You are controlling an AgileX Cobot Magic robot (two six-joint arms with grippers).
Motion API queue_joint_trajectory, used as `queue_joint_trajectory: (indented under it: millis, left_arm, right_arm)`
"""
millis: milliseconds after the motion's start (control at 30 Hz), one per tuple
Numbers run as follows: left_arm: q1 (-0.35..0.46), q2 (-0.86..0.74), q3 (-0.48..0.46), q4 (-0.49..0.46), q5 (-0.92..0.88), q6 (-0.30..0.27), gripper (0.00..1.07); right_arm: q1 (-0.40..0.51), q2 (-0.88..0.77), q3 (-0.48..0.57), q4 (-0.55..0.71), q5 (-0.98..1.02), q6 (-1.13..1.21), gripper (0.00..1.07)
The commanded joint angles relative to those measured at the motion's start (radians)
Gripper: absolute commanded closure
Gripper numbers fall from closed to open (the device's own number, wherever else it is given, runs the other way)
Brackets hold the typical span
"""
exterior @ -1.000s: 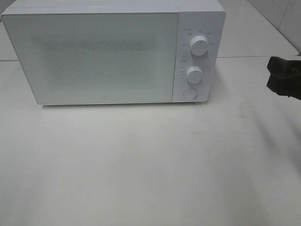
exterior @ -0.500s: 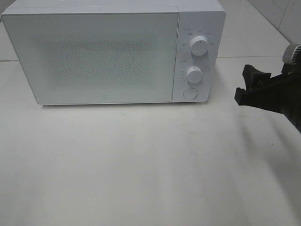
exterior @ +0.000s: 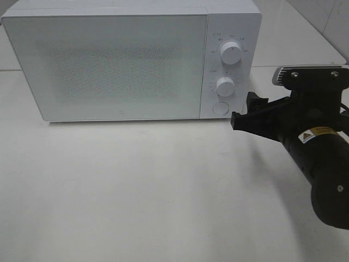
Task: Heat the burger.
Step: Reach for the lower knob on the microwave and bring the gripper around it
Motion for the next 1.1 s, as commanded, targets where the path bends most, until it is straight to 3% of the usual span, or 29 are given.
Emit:
queue_joint_trajectory:
  millis: [33, 500, 700, 1100]
  left_arm:
    - [0.003, -0.008, 0.003, -0.005, -0.013, -0.001, 0.07]
    - [0.003, -0.008, 0.003, -0.005, -0.013, -0.001, 0.07]
    - [0.003, -0.008, 0.003, -0.005, -0.013, -0.001, 0.07]
    - [0.003, -0.008, 0.003, -0.005, -0.013, -0.001, 0.07]
  right_arm:
    - [0.004, 0.02, -0.037, 0.004, -0.194, -0.029, 0.37]
    - [0.004, 0.169, -0.192, -0.016, -0.195, -0.075, 0.37]
    - [0.004, 0.236, -0.264, -0.009, -0.194, -0.073, 0.27]
    - [-0.015, 0.319, -0.347, -0.006, -0.191, -0.055, 0.31]
